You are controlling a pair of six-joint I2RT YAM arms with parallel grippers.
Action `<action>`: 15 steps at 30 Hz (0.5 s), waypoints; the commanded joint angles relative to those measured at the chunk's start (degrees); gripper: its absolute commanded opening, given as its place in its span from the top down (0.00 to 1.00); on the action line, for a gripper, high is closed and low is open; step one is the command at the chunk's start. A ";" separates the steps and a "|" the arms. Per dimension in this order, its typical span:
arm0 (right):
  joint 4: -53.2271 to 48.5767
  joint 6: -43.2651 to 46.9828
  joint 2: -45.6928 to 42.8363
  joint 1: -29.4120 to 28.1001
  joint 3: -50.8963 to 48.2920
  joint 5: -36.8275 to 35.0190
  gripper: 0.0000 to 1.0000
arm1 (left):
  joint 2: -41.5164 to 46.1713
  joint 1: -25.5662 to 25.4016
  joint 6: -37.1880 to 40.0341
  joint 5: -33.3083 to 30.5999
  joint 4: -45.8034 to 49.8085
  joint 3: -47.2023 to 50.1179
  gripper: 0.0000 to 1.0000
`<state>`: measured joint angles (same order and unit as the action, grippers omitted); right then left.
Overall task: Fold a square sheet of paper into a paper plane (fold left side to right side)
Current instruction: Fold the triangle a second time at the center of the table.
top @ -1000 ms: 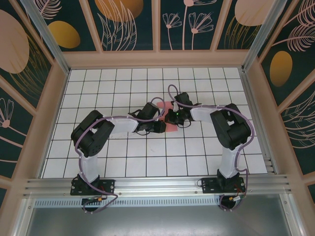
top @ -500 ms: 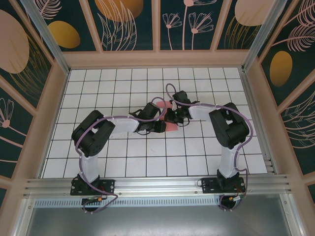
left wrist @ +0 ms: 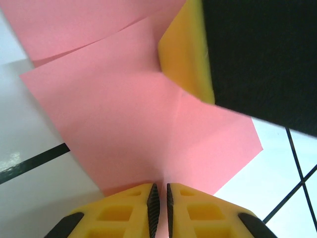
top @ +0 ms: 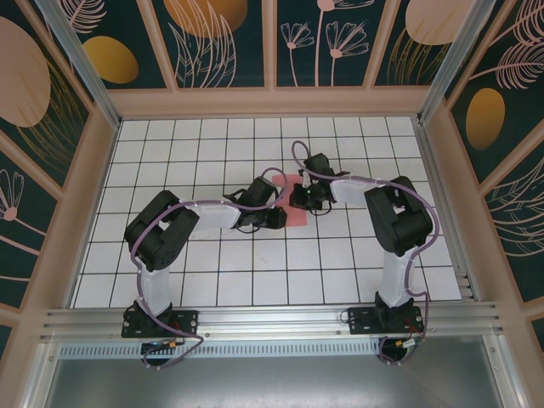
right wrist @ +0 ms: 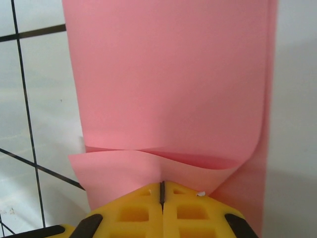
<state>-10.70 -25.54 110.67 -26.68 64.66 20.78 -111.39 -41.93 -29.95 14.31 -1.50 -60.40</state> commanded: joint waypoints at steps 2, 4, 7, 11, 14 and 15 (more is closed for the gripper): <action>-2.28 2.07 1.57 2.65 1.78 -4.32 0.95 | -5.19 0.46 1.57 -5.42 8.86 2.80 0.81; -2.35 2.41 1.76 3.43 2.01 -4.25 0.95 | -5.15 0.47 1.57 -5.25 8.70 2.78 0.81; -2.64 3.03 2.26 4.42 2.47 -4.00 0.95 | -5.06 0.51 1.57 -4.92 8.56 2.88 0.81; -2.81 3.48 2.86 4.95 2.84 -3.53 0.94 | -4.85 0.50 1.57 -4.46 8.35 2.78 0.81; -2.88 3.63 2.88 4.97 2.97 -3.11 0.94 | -4.63 0.47 1.57 -4.36 8.27 2.70 0.81; -3.08 3.87 2.83 5.08 3.09 -3.47 0.94 | -4.50 0.48 1.52 -4.37 8.27 2.65 0.81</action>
<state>-12.08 -23.35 111.72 -23.22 66.50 20.95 -111.44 -41.91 -29.63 14.31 -1.87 -60.38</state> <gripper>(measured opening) 0.066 0.190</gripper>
